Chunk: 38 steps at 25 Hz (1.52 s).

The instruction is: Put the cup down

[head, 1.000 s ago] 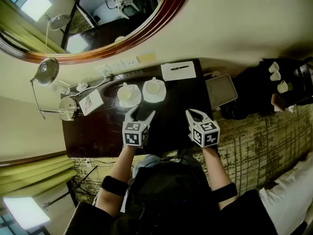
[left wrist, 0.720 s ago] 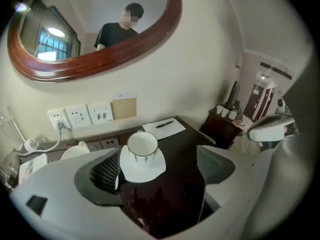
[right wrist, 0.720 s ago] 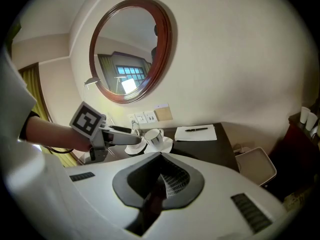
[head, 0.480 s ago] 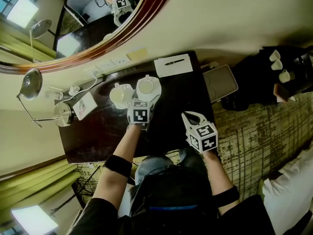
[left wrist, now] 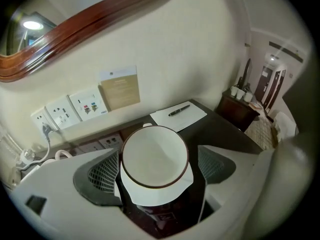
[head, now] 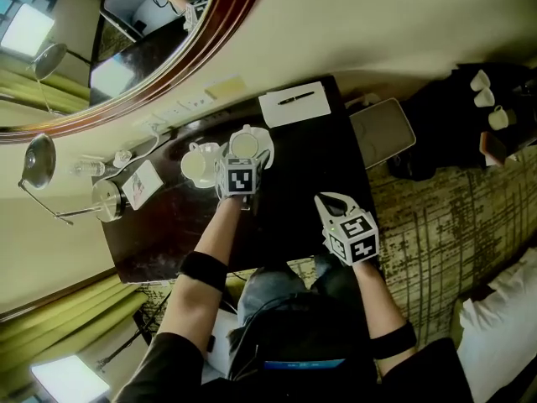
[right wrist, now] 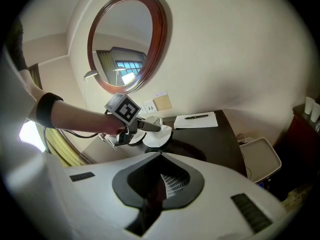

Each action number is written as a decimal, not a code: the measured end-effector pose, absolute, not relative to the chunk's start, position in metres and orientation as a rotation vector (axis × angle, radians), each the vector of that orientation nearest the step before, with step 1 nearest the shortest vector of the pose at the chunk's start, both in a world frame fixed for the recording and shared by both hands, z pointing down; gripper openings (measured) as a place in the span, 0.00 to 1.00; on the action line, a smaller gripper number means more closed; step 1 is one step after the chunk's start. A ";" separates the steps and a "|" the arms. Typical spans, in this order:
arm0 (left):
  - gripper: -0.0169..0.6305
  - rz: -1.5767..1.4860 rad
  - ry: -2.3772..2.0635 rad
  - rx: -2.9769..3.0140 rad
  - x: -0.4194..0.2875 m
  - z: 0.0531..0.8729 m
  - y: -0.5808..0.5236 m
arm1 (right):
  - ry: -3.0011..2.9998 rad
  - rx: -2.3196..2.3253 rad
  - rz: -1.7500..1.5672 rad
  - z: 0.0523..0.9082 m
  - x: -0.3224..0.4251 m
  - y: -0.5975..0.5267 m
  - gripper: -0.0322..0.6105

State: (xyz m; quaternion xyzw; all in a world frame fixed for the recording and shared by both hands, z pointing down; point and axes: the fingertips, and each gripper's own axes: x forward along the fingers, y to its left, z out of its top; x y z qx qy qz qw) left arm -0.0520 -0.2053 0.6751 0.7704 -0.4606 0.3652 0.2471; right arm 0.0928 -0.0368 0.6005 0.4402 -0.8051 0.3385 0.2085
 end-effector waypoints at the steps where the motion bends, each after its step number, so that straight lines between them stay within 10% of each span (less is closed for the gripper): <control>1: 0.80 1.000 -1.245 2.104 -0.050 0.678 -0.206 | -2.240 1.226 0.945 0.601 0.094 -0.037 0.05; 6: 0.64 1.014 -1.287 2.094 -0.056 0.676 -0.210 | -2.247 1.218 0.952 0.605 0.099 -0.036 0.05; 38: 0.64 0.804 -1.380 2.023 0.090 0.645 -0.174 | -2.231 0.996 0.871 0.634 0.144 -0.051 0.05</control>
